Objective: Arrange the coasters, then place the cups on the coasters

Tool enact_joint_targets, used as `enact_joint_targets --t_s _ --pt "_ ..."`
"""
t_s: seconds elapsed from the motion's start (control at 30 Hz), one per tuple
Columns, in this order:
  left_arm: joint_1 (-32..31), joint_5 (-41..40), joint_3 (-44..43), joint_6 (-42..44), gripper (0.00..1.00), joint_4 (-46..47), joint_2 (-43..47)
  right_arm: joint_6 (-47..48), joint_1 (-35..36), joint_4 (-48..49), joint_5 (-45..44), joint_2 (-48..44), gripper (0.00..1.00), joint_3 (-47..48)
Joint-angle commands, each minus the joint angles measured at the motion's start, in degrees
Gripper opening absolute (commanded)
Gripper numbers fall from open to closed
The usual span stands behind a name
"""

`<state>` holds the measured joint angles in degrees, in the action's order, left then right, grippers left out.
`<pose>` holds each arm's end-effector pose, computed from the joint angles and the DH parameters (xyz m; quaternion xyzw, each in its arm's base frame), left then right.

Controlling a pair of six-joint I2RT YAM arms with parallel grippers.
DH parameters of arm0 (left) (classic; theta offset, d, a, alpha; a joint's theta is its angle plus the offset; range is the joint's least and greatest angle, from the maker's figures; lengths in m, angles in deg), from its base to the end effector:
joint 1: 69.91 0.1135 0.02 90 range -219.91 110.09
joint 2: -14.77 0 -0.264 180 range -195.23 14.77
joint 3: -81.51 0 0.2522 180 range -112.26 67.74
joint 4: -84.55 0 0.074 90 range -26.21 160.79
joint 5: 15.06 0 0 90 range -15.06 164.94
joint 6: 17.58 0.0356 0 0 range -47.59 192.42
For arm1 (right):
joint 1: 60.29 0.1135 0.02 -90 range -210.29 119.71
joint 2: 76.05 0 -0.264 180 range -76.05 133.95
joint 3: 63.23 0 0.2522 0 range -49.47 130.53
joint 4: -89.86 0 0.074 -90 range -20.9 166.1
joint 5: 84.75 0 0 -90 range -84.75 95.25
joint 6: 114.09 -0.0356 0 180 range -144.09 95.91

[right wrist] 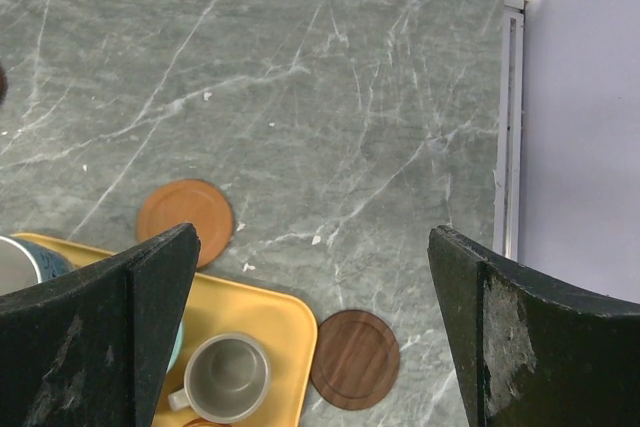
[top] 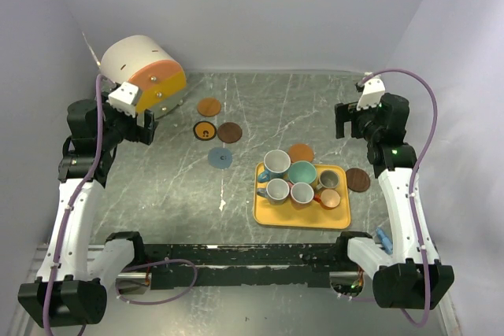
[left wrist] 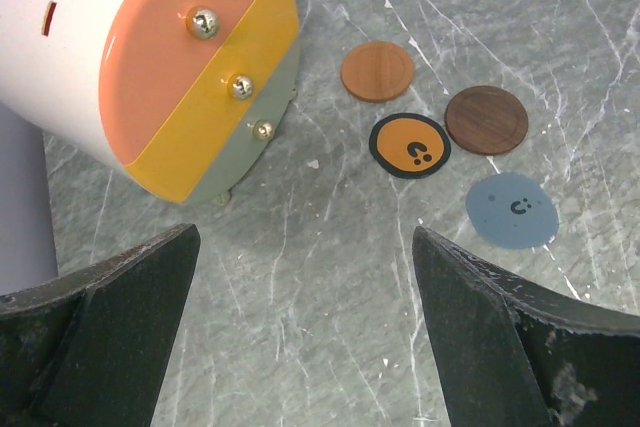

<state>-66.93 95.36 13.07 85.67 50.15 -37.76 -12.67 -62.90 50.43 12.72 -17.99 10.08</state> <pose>0.2041 -0.0018 0.3581 0.1746 0.7862 -0.0612 0.5896 0.2233 -0.0055 0.3591 -0.0996 0.8325 -0.0119 0.5448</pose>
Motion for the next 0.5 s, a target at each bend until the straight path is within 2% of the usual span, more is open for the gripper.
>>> enact_joint_targets --t_s 0.0,0.27,0.47 --pt "0.69 2.85 0.42 0.76 1.0 1.73 0.89 0.35 0.39 -0.16 -1.02 -0.87 1.0 -0.27" --pt "-0.46 5.18 0.55 4.21 1.0 0.02 0.01 3.42 0.83 1.22 1.25 -1.43 1.0 -1.53" --pt "-4.11 6.31 1.67 11.7 1.0 -3.07 -2.12 3.01 0.92 6.53 3.61 2.0 1.0 -6.81"
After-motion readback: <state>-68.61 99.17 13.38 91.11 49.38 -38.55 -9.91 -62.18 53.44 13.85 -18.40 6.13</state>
